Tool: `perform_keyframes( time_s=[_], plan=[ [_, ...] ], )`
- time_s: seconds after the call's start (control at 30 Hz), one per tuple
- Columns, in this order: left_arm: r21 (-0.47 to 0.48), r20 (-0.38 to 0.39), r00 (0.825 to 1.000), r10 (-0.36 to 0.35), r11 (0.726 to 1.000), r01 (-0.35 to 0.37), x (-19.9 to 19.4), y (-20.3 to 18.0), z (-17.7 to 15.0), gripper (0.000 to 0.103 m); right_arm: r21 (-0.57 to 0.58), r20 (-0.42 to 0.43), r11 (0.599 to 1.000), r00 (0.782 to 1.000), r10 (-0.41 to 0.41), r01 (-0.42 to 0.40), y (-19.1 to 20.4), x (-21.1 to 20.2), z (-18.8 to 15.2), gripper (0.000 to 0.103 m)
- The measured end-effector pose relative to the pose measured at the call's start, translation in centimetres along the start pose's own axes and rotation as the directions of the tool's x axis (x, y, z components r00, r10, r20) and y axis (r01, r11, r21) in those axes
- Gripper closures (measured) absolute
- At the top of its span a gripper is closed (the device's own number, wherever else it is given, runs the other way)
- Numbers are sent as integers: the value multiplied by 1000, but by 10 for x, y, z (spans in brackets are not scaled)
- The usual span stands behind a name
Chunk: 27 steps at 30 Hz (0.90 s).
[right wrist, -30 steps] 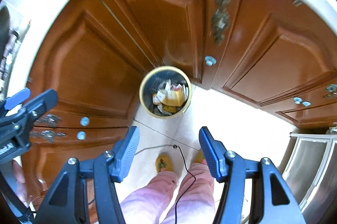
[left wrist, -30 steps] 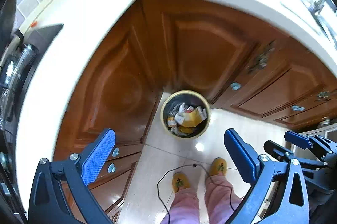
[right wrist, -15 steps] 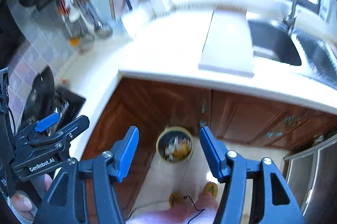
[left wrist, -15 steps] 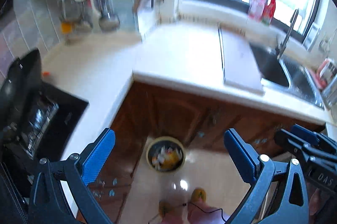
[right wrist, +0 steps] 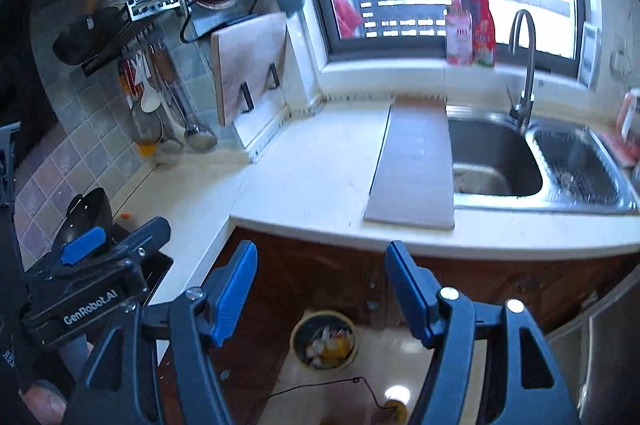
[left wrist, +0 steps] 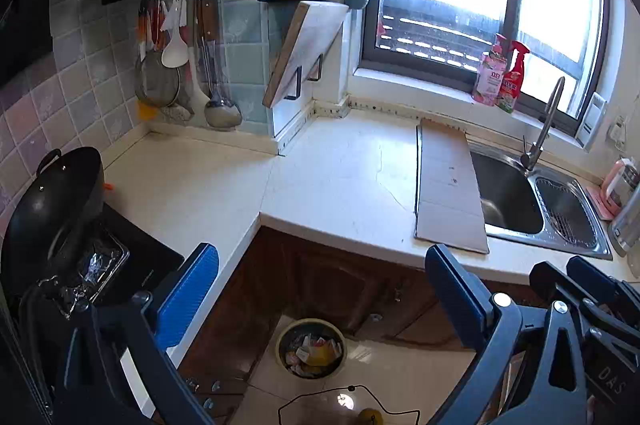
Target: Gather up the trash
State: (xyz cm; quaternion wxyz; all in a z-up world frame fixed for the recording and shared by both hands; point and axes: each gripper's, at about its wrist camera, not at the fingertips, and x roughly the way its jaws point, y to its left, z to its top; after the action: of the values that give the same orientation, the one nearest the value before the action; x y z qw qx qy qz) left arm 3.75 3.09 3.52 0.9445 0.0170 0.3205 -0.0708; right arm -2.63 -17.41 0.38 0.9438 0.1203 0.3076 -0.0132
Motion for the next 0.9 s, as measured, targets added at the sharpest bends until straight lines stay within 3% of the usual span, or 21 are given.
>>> perform_keyframes(
  time_s=[0.23,0.9],
  plan=[
    [-21,35,999,37,999,-36,10,-6,11,1,-49,35,999,999,-5,7,4,11,18,36],
    [13,10,996,84,996,-85,31,-17,15,1,-49,-23,999,999,22,-23,5,39,23,35]
  ],
)
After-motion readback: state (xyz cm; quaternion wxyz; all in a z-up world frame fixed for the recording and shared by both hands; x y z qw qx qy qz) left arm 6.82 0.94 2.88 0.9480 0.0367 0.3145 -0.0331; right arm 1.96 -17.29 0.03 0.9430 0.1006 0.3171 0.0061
